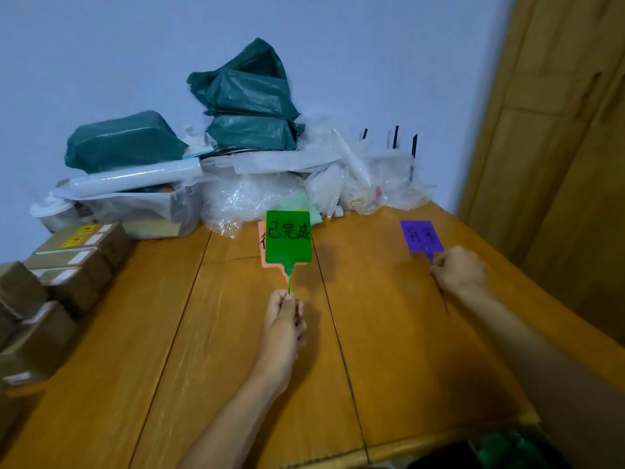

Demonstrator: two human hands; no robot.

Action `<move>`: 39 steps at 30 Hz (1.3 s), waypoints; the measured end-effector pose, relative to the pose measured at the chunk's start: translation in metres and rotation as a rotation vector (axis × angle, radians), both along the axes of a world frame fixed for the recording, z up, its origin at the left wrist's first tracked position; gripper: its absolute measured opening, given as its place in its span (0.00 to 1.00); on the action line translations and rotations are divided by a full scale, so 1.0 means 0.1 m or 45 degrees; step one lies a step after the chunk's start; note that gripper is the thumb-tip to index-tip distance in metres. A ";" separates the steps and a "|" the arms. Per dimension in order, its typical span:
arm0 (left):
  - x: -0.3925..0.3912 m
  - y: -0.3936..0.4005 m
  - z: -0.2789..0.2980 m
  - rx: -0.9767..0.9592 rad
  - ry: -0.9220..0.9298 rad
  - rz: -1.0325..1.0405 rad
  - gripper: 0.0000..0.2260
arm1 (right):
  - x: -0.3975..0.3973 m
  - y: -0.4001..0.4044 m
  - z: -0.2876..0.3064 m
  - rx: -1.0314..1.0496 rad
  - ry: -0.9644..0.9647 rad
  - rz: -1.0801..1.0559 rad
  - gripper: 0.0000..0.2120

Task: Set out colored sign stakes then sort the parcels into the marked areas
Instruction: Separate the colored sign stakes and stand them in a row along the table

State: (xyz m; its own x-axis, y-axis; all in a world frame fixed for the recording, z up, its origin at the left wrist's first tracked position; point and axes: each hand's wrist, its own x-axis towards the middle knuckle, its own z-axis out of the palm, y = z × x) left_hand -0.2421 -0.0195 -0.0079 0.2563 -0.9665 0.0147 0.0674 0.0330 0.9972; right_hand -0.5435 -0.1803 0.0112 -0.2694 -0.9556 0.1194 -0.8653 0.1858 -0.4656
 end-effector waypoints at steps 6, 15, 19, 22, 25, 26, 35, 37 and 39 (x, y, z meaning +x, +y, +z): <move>-0.11 0.00 0.03 -0.001 -0.018 -0.010 0.13 | -0.11 -0.14 -0.12 0.056 0.118 -0.042 0.11; -0.14 0.05 0.09 0.044 -0.040 -0.019 0.12 | -0.11 -0.17 -0.09 0.115 0.226 -0.058 0.11; -0.12 0.05 0.09 0.052 0.015 -0.003 0.13 | 0.19 0.11 0.18 -0.067 0.214 -0.018 0.11; -0.14 0.04 0.10 0.021 0.051 0.004 0.13 | 0.73 0.50 0.43 -0.336 -0.413 0.298 0.07; -0.17 0.08 0.14 -0.002 0.094 0.005 0.12 | 1.41 0.95 0.53 -0.050 -0.973 0.681 0.09; -0.18 0.10 0.15 -0.003 0.117 0.007 0.12 | 1.58 1.04 0.51 -0.002 -1.051 0.715 0.09; 0.13 0.37 0.21 -0.044 0.244 0.020 0.11 | 2.26 1.32 0.39 0.065 -1.267 0.621 0.07; 0.20 0.41 0.21 -0.035 0.284 0.033 0.10 | 2.34 1.32 0.34 0.033 -1.242 0.622 0.05; 0.26 0.45 0.20 -0.038 0.331 0.040 0.10 | 2.41 1.34 0.31 -0.005 -1.278 0.628 0.04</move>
State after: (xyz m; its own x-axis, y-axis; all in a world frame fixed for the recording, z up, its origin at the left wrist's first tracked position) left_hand -0.2164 0.0257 0.0125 0.2853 -0.9581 -0.0272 0.3198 0.0684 0.9450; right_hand -0.3025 -0.0458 0.0421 0.1629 -0.9846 0.0641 -0.0752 -0.0772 -0.9942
